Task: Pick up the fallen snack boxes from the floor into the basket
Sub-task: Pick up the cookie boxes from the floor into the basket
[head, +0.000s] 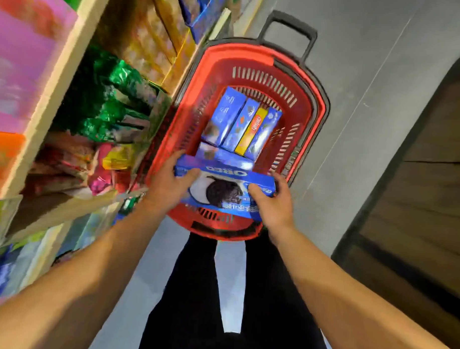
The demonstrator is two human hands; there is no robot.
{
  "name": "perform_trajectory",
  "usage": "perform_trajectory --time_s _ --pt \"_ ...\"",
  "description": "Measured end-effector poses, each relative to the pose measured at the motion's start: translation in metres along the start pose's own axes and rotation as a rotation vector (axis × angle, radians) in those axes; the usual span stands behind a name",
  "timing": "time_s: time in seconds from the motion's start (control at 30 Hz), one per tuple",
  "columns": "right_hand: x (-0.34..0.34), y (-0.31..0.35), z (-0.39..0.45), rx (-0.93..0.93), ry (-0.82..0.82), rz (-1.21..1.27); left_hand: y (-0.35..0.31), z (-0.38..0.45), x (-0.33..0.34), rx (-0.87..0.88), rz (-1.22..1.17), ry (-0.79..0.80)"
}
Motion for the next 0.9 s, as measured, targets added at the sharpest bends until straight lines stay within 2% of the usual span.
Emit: perform_trajectory --time_s 0.2,0.4,0.53,0.7,0.9 --pt "0.066 -0.083 0.079 0.154 0.009 -0.055 0.090 0.084 0.064 -0.124 0.105 0.044" --pt "0.121 -0.146 0.149 0.148 -0.023 -0.163 0.159 0.158 0.132 -0.137 0.162 0.005" --pt "0.131 -0.166 0.158 0.035 -0.030 -0.320 0.189 0.171 0.146 -0.117 0.202 0.004" --pt "0.109 -0.134 0.113 -0.109 0.041 -0.493 0.184 0.139 0.120 -0.088 0.107 0.135" --pt "0.075 -0.051 0.006 -0.392 0.156 -0.736 0.106 0.056 0.038 0.036 0.118 0.174"
Point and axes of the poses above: each hand's wrist, its own z-axis towards the middle knuckle, its own x-axis out of the palm, y = z × x, the point moved 6 cm from there along z, towards the middle knuckle, and after that the axes turned 8 degrees about -y, right-handed, at the moved point
